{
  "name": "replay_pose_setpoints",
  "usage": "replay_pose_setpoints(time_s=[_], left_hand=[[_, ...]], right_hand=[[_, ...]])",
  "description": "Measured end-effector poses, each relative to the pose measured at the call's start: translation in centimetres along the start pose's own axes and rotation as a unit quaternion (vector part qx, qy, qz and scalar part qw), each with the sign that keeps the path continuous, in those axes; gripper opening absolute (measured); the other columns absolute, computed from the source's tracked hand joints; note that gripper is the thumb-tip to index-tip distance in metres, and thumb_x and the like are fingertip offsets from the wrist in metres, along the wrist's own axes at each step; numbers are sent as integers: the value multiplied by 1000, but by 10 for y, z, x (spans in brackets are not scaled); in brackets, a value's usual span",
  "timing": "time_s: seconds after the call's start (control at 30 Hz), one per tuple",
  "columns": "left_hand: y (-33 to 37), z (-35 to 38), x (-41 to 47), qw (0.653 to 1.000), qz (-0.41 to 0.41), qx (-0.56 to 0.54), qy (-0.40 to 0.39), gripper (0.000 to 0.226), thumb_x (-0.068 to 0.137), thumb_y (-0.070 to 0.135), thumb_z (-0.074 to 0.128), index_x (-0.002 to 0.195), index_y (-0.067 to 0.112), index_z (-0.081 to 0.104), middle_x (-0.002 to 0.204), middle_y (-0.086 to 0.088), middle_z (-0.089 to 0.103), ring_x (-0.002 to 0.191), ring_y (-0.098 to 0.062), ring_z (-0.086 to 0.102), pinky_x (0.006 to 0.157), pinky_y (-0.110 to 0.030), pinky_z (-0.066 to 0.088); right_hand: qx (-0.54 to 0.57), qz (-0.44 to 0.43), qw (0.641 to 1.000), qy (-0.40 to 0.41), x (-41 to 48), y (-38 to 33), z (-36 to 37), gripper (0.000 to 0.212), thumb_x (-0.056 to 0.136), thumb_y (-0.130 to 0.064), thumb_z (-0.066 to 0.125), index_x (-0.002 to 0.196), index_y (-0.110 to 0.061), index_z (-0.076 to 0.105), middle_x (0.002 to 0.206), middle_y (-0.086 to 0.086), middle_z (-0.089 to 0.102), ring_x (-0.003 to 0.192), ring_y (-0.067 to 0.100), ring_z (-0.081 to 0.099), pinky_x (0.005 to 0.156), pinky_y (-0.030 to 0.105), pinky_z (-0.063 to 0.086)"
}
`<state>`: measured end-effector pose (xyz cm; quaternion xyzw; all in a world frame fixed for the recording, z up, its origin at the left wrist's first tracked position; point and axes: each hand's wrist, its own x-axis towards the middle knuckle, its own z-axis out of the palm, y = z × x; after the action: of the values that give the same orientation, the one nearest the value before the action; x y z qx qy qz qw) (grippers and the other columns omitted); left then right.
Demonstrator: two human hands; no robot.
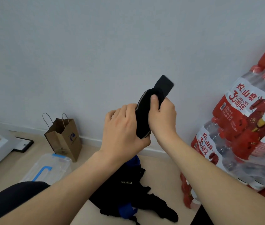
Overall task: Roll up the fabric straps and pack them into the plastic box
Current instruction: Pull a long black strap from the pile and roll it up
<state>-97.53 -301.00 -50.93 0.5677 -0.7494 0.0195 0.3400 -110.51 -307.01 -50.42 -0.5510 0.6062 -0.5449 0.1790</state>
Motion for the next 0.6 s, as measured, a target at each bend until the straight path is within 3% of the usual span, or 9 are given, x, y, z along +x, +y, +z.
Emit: replay_pose_setpoints(time_s=[0.1,0.2,0.27,0.33,0.4,0.47,0.53,0.6], left_hand=[[-5,-3,3,999,-14,-38,6,70,67,49,84,125,18,59,103,10,64,97,-19,64,100,-40,44],[-4,-5,2,996,21,-84,21,76,61,43,91,126,16,61,104,11,65,97,-17,64,108,-46,45],[-2,-6,1,994,38,-94,40,80,59,39,95,127,12,63,107,9,68,100,-17,65,115,-51,42],[-1,-9,3,991,53,-95,79,80,57,35,97,126,8,65,108,6,71,100,-17,67,119,-54,38],[1,-13,4,983,67,-121,117,78,56,30,98,122,5,67,107,5,71,100,-9,63,118,-56,39],[3,-16,4,972,80,-159,151,73,59,30,95,120,3,68,107,9,67,106,12,55,112,-60,45],[4,-17,3,964,74,-190,171,71,62,33,93,122,4,66,111,14,60,113,27,43,104,-61,51],[4,-18,3,960,59,-218,164,75,65,30,97,128,7,63,117,16,61,114,19,50,104,-63,51]], right_hand=[[63,22,995,79,18,4,-13,35,113,-35,51,80,-24,53,73,-12,61,68,6,59,63,25,45],[119,101,983,95,25,12,-20,38,113,-36,52,77,-23,50,61,-20,54,58,0,54,55,18,43],[132,170,974,71,26,13,-20,34,113,-35,51,86,-16,57,77,-7,62,74,11,61,62,32,54],[166,236,957,9,22,9,-17,27,113,-33,49,106,-12,65,101,7,73,94,24,71,69,43,66],[247,296,916,-110,13,3,-14,28,114,-28,47,124,-10,66,109,16,78,98,35,77,63,45,66],[324,341,845,-255,4,-3,-16,26,114,-21,49,127,-4,64,93,19,80,83,38,79,62,46,66],[369,347,793,-338,1,-6,-20,17,111,-9,50,119,-2,63,78,16,76,72,30,79,59,36,64],[396,335,774,-363,3,-6,-23,14,108,-4,50,116,-1,61,77,14,75,70,25,78,59,32,63]])
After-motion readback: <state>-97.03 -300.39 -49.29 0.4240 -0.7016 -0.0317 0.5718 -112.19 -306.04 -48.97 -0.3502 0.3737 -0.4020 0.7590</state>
